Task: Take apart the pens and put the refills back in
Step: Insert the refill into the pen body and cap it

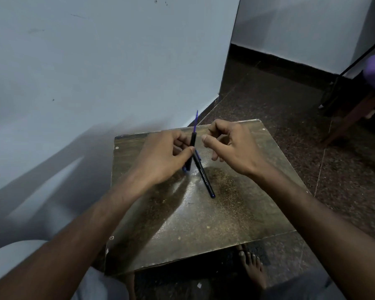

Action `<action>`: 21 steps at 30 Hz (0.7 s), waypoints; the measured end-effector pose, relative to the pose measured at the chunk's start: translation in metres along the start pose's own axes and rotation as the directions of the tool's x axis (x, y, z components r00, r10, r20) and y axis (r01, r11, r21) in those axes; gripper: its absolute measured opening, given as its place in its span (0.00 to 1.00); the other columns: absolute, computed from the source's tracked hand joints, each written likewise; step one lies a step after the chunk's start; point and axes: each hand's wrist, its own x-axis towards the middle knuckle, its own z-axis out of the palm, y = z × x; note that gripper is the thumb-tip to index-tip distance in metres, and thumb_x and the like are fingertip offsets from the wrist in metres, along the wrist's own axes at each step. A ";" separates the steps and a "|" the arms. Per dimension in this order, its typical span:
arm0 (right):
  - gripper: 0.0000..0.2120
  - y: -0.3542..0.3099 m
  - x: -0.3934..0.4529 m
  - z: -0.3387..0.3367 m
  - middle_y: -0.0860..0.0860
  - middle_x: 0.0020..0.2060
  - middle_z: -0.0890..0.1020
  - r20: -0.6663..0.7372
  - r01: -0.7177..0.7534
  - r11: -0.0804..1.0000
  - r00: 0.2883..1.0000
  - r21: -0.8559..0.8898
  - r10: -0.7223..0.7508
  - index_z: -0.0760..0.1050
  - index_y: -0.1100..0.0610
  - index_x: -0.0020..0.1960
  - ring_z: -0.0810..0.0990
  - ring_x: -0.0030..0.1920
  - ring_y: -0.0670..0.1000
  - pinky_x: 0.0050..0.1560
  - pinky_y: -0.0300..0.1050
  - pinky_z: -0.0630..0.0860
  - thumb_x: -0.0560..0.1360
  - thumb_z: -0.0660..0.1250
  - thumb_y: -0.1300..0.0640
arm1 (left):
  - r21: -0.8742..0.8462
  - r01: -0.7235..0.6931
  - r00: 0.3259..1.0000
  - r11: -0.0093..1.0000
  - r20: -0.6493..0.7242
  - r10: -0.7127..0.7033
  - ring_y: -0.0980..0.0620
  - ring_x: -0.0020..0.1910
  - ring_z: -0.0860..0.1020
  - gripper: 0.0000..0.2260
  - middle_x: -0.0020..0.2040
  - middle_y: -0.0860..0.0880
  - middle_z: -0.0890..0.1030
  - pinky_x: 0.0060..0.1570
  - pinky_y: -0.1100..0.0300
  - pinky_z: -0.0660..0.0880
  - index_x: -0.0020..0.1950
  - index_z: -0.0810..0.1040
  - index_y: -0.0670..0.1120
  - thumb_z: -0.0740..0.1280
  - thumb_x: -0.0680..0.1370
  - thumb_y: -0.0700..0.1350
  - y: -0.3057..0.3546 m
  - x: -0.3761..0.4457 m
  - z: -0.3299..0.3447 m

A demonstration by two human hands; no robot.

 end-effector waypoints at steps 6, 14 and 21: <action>0.17 0.012 0.002 0.010 0.44 0.55 0.76 0.196 0.157 0.892 0.977 -0.423 -0.079 0.82 0.47 0.62 0.79 0.48 0.43 0.49 0.41 0.76 0.76 0.74 0.43 | 0.078 0.014 0.984 0.997 -0.180 0.000 0.77 0.37 0.79 0.06 0.38 0.62 0.83 0.36 0.83 0.71 0.49 0.83 0.55 0.78 0.79 0.46 -0.015 0.007 -0.016; 0.30 0.010 0.012 0.029 0.54 0.71 0.69 0.381 0.253 0.721 0.924 -0.645 0.016 0.74 0.37 0.73 0.67 0.71 0.58 0.64 0.58 0.70 0.73 0.68 0.29 | 0.090 0.011 0.974 0.996 -0.226 0.010 0.76 0.35 0.80 0.06 0.36 0.62 0.82 0.36 0.82 0.71 0.48 0.83 0.55 0.79 0.78 0.47 -0.021 0.010 -0.021; 0.26 0.009 0.026 0.038 0.52 0.71 0.69 0.463 0.274 0.763 0.886 -0.586 0.038 0.77 0.34 0.66 0.66 0.71 0.56 0.64 0.57 0.69 0.71 0.71 0.28 | 0.083 0.022 0.977 0.996 -0.213 -0.004 0.74 0.36 0.81 0.05 0.37 0.61 0.83 0.37 0.81 0.73 0.49 0.84 0.55 0.79 0.78 0.47 -0.024 0.010 -0.021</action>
